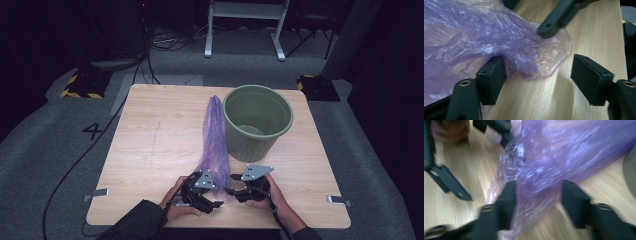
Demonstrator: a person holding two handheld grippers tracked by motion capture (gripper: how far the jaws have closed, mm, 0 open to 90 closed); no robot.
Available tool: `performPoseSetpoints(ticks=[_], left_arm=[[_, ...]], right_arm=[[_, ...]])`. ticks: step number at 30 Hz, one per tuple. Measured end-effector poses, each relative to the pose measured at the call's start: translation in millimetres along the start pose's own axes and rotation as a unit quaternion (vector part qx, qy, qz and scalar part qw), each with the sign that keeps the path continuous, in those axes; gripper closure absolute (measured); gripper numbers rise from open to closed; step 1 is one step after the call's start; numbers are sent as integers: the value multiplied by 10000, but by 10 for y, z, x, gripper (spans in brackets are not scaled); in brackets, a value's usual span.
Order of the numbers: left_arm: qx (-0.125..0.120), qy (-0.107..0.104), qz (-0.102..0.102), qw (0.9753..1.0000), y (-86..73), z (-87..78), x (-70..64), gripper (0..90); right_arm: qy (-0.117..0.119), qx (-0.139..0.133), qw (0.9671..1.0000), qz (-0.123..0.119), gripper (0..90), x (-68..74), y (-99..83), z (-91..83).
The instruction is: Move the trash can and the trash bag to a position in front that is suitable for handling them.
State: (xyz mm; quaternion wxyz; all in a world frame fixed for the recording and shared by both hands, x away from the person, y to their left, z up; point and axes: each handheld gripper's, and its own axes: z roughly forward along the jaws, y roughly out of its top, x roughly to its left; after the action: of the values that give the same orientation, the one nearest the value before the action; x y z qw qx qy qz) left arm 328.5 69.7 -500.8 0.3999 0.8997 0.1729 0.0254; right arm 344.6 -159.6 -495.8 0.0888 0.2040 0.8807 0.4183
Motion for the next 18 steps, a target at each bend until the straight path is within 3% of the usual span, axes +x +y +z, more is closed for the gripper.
performPoseSetpoints(ticks=[4, 6, 10, 18], left_arm=[[-39, 83, 125, 9999, -1, -75, -17, 186], [-149, 78, 96, 9998, -12, -147, 3, 173], [-257, 196, 55, 9995, -68, -320, 51, 167], [-239, 737, -230, 9967, -267, -601, 337, 166]], right_arm=[[-2, 190, 9997, -167, 782, 10, -30, 22], [-132, 234, 9995, -190, 842, -19, -42, -12], [-173, 213, 9996, -88, 862, -130, -143, -130], [-715, 209, 9968, 287, 864, -506, -423, -489]])
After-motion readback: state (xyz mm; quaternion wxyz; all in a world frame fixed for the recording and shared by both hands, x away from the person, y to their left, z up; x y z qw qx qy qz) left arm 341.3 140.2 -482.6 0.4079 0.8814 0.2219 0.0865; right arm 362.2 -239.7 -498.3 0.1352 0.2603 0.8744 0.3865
